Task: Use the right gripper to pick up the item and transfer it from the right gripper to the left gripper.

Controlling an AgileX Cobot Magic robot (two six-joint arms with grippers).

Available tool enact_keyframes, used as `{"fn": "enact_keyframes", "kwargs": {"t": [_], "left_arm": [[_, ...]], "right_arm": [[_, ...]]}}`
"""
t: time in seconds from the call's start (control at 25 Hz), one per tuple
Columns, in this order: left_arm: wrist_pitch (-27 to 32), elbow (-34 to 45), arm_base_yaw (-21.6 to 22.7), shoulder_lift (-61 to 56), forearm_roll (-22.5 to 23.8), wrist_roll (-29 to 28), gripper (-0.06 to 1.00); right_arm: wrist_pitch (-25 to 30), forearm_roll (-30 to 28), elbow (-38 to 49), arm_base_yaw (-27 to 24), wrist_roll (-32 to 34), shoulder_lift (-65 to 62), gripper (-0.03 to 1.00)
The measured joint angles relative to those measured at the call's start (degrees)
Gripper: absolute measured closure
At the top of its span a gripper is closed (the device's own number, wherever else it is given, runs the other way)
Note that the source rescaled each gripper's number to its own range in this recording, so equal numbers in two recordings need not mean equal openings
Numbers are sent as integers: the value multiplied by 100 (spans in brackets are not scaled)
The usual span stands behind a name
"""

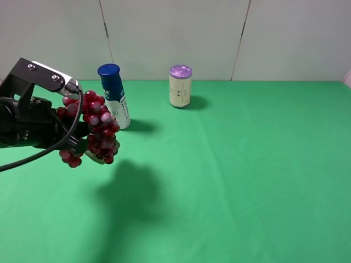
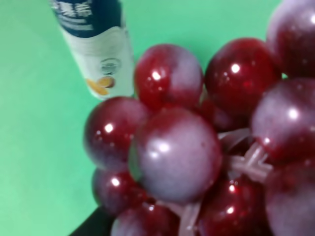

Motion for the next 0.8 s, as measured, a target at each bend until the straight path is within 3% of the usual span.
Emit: {"fn": "enact_keyframes", "kwargs": {"t": [0.28,0.8], "left_arm": [[-484,0,0,0,-19,-257,94],[-862,161,0,-14,-42,-414,94]], "right_arm": [[0,0,0,0,0,0,-3],[-5,0,0,0,0,0,-3]]}}
